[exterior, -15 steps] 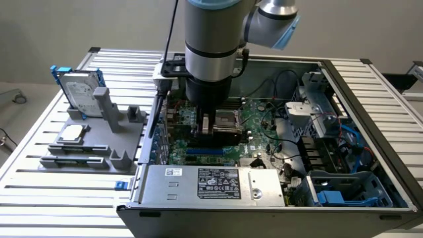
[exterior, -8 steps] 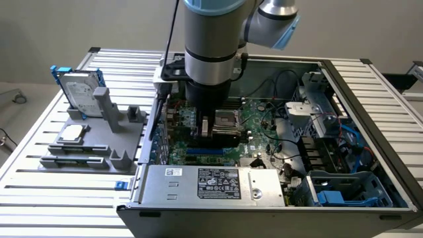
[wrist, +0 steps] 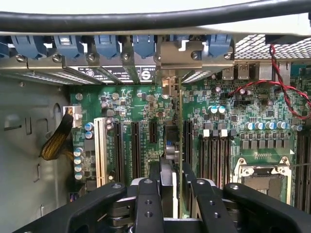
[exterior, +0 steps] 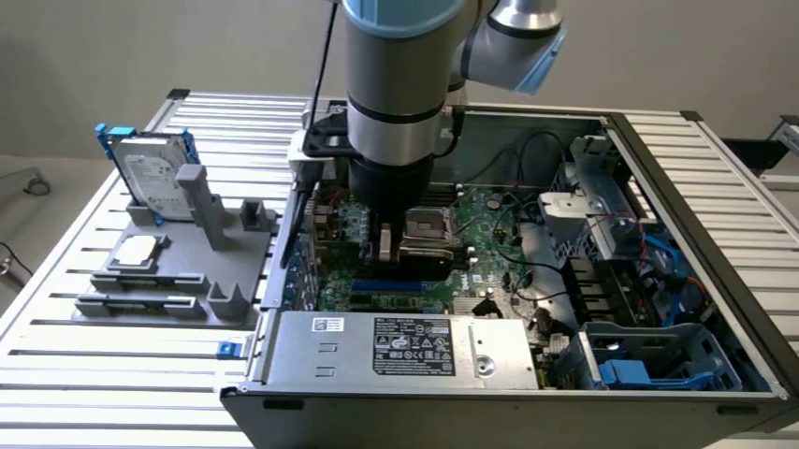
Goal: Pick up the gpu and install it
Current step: 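Insert the gpu into the slot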
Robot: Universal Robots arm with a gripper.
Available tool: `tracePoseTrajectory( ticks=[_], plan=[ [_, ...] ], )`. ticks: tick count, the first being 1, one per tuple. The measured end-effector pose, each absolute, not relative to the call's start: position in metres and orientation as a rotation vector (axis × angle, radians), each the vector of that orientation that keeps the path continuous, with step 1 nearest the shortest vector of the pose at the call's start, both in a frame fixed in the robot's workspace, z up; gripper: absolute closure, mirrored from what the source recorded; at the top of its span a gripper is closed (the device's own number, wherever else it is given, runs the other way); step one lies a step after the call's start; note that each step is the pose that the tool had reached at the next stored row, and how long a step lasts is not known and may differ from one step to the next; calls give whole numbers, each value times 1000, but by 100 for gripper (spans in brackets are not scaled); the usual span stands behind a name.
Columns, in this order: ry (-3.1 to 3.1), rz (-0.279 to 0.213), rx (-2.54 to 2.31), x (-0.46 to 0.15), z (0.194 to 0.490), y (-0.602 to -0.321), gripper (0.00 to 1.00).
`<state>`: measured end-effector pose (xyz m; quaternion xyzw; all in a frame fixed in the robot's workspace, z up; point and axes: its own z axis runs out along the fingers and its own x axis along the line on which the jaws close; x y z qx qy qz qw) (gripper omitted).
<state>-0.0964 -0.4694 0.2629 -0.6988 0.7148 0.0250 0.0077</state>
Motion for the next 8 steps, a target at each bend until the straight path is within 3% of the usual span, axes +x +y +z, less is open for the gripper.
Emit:
tracePoseTrajectory(
  ticks=[8],
  plan=[
    [2235,78,-2184,-97,260,-469,71]
  ],
)
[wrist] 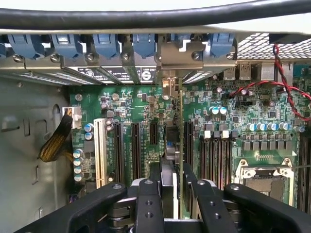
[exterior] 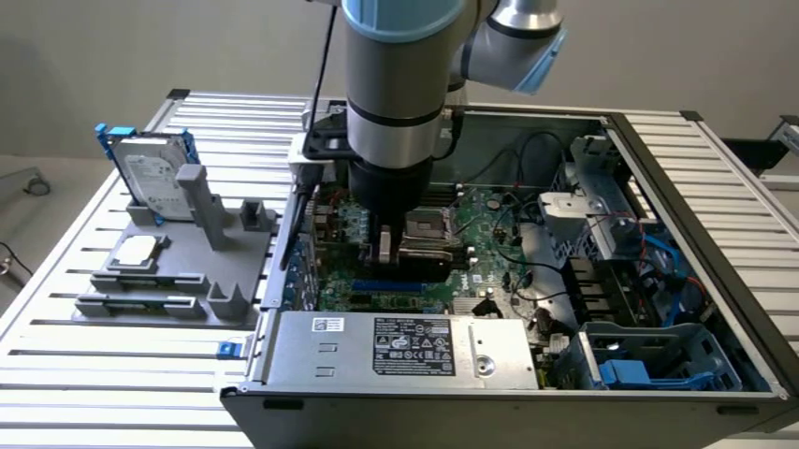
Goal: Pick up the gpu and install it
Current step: 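Insert the gpu into the slot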
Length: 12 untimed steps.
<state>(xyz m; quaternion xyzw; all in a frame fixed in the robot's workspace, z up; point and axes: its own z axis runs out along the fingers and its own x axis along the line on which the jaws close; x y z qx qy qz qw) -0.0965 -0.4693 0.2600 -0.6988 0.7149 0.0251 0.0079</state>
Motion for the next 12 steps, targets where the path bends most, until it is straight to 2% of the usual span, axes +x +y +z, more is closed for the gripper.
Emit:
tracePoseTrajectory(
  ticks=[12],
  plan=[
    [2238,78,-2181,-97,256,-469,71]
  ],
)
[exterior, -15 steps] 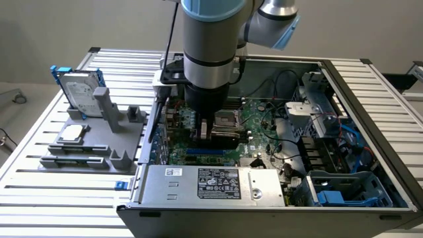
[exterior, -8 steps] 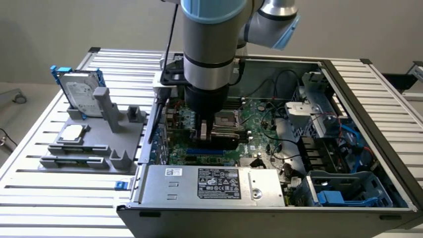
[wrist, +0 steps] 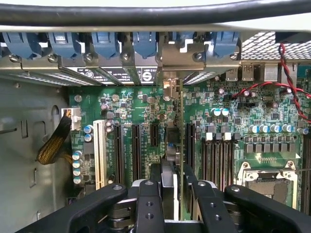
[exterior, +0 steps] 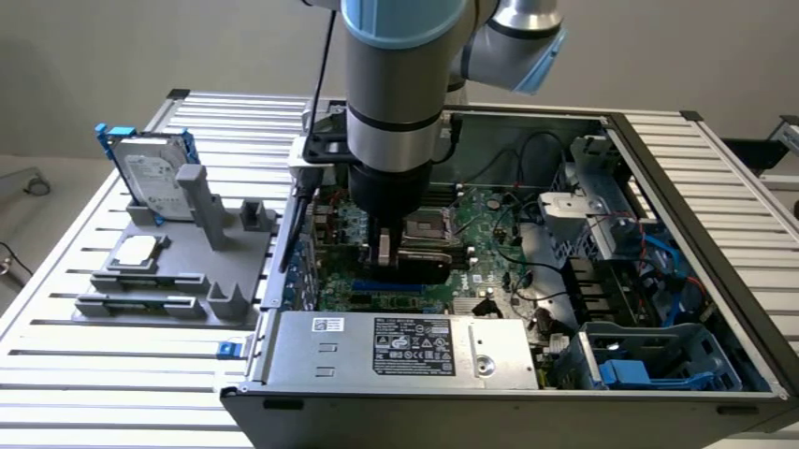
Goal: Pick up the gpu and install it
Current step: 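Insert the gpu into the slot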
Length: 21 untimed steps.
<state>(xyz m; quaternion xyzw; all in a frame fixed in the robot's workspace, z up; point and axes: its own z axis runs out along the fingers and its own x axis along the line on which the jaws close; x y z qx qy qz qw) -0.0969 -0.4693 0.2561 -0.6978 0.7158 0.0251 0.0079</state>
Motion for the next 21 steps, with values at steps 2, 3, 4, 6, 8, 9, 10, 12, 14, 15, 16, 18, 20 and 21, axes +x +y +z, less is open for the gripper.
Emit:
tracePoseTrajectory(
  ticks=[2,3,4,6,8,9,10,12,14,15,16,18,20,21],
  plan=[
    [2241,78,-2178,-97,256,-469,71],
    [2242,78,-2176,-97,255,-469,71],
    [2244,78,-2175,-97,255,-469,71],
    [2248,78,-2170,-97,255,-469,71],
    [2253,78,-2165,-98,254,-469,71],
    [2255,78,-2163,-98,254,-469,71],
    [2257,78,-2161,-98,254,-469,71],
    [2260,78,-2157,-98,254,-469,71],
    [2262,78,-2155,-99,253,-469,71],
    [2264,78,-2153,-99,253,-469,71],
    [2265,78,-2152,-99,253,-469,71],
    [2267,78,-2150,-99,252,-469,71],
    [2269,78,-2147,-99,252,-469,71],
    [2270,78,-2146,-99,251,-469,71]
  ],
)
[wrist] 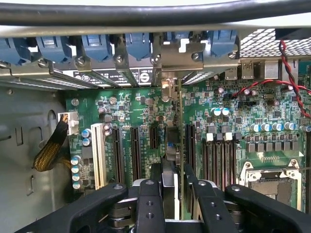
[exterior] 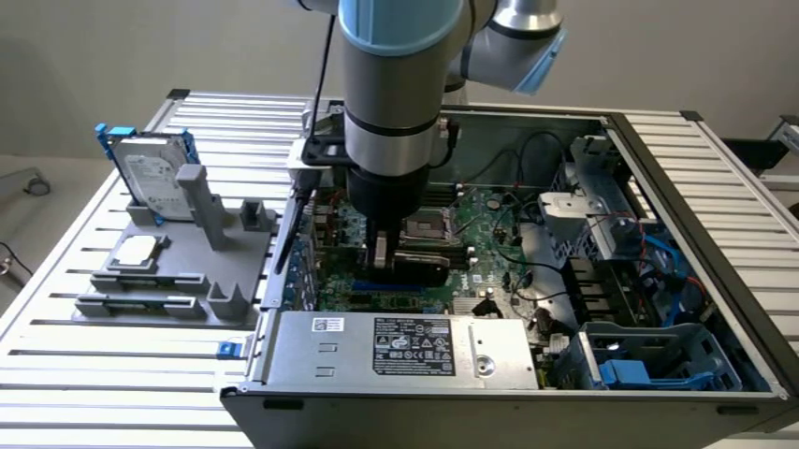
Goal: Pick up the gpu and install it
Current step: 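Insert the gpu into the slot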
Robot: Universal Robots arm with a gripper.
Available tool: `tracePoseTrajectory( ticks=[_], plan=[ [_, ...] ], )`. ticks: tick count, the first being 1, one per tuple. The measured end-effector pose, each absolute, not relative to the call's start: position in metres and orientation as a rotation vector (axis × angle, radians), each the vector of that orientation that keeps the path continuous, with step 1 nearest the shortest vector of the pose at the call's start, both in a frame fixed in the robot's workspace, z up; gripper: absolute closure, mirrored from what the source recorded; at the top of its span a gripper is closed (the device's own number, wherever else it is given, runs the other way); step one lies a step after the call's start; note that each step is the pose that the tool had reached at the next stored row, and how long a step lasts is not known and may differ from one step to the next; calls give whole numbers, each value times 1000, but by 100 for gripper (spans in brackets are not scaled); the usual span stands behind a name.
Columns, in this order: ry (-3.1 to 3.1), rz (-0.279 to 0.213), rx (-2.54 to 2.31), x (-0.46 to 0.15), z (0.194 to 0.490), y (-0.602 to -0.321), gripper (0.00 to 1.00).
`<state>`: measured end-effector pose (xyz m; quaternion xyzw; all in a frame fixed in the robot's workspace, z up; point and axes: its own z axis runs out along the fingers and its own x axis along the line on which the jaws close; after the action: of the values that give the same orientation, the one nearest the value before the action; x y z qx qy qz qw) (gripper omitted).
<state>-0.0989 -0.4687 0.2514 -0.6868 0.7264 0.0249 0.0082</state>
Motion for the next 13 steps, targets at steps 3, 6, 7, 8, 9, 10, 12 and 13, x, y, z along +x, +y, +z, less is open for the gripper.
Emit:
tracePoseTrajectory(
  ticks=[3,6,7,8,9,10,12,13],
  plan=[
    [2273,78,-2143,-99,251,-469,71],
    [2276,78,-2140,-99,250,-469,71],
    [2277,78,-2139,-99,250,-469,71],
    [2278,78,-2138,-99,250,-469,71],
    [2279,78,-2137,-99,249,-469,71],
    [2279,78,-2137,-99,249,-469,71],
    [2279,78,-2136,-99,249,-469,71],
    [2279,78,-2136,-99,248,-469,71]
  ],
)
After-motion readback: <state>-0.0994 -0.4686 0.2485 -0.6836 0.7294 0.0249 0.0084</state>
